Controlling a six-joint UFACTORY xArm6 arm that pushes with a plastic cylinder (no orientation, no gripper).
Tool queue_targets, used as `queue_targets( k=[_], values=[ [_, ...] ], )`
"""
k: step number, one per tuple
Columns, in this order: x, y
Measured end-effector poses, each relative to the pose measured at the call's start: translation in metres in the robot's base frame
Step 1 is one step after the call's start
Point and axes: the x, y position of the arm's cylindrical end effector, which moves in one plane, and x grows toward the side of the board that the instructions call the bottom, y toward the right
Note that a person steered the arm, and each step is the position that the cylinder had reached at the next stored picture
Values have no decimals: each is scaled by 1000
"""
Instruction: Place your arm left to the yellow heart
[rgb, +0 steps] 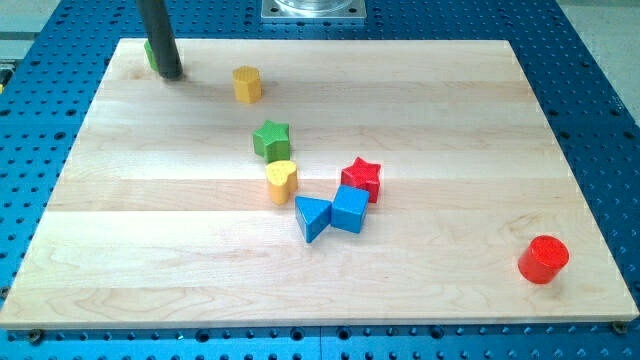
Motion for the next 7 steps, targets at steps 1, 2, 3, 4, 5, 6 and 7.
queue_targets(
  k=[1, 2, 3, 4, 5, 6, 7],
  values=[
    [8, 38],
    [0, 118],
    [9, 198],
    [62, 186],
    [68, 164],
    [48, 152],
    [40, 110]
  ],
)
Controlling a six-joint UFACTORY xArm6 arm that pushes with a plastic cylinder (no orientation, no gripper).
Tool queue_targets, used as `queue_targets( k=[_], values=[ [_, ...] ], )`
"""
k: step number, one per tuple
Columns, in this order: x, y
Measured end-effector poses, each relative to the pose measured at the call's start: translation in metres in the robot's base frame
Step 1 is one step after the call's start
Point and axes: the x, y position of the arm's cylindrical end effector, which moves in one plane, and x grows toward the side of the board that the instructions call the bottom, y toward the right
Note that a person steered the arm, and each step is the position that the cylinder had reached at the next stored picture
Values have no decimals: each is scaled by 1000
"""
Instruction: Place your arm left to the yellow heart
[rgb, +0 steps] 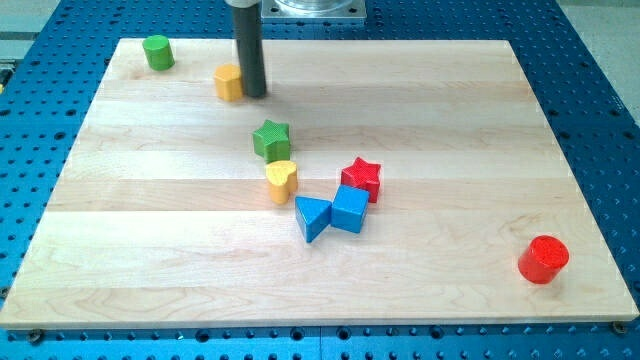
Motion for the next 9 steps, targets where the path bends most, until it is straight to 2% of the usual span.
queue_targets(
  k=[1, 2, 4, 5, 6, 7, 8, 9],
  values=[
    [6, -15],
    [37, -15],
    [7, -21],
    [6, -47],
    [40, -47],
    [122, -48],
    [163, 5],
    [160, 84]
  ],
)
